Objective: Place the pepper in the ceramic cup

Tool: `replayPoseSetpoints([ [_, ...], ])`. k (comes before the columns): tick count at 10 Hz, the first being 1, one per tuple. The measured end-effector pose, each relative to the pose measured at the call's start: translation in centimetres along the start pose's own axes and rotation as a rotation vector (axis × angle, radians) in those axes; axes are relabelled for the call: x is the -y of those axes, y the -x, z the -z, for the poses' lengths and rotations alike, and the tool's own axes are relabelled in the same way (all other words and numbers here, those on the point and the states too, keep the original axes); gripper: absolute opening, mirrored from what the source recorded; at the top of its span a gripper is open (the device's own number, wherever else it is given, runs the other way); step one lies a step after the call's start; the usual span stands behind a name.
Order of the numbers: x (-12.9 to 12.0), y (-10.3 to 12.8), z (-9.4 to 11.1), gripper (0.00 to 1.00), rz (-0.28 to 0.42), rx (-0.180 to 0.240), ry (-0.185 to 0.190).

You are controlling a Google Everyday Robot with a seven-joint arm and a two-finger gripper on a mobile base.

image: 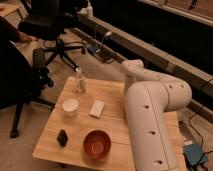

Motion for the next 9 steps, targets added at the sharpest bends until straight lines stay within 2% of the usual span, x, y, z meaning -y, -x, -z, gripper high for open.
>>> replayPoseSetpoints([
  [2,0.0,-0.2,0.5,0.00,-0.006,-0.003,-0.006],
  [4,-0.5,0.1,1.8,0.00,-0.005,0.023,0.001],
  [5,-0.8,0.4,3.1,0.00,-0.002,0.055,0.009],
  [7,-1.2,1.0,6.6,0.00,0.006,0.147,0.024],
  [9,-2.1,1.0,9.4,0.00,0.033,0.220,0.024],
])
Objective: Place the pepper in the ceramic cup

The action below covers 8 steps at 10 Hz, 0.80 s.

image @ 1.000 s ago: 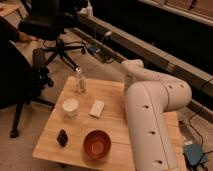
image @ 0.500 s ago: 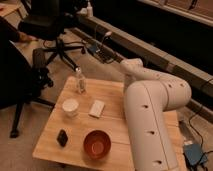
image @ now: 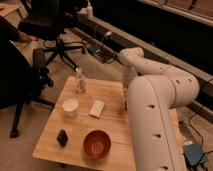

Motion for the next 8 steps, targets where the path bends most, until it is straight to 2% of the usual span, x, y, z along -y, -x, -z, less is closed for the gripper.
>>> replayPoseSetpoints([
  [4,-4.7,-0.1,5.0,0.00,0.082,0.128,-0.003],
  [8,-10.3,-1.4,11.8,0.00,0.159,0.292,0.014],
])
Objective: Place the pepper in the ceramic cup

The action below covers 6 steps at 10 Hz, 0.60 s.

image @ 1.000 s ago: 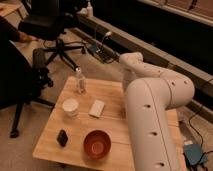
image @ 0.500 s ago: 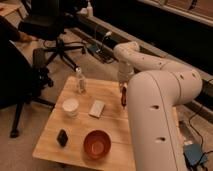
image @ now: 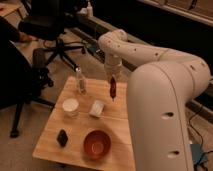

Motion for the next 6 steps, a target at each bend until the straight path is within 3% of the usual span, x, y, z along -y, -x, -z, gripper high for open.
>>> replayPoseSetpoints([
  [3,-4.6,0.8,2.7,0.00,0.044,0.103,0.027],
  [6,-8.9,1.1,4.2,0.00,0.083,0.172,0.061],
])
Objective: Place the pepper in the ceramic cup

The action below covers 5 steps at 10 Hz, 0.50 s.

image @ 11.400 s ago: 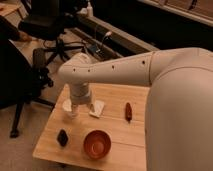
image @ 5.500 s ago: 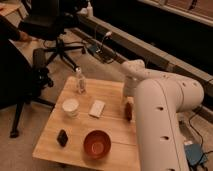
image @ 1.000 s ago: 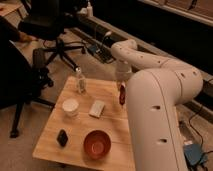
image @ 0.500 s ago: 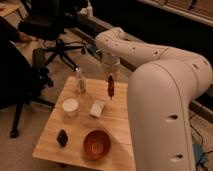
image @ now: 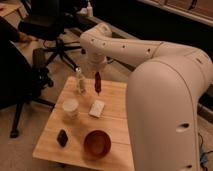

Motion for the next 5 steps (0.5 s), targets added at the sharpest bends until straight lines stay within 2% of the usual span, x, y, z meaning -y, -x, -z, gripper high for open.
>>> replayPoseSetpoints([
  [5,-6.0,-0.9,0.5,0.00,0.080,0.037,0.050],
])
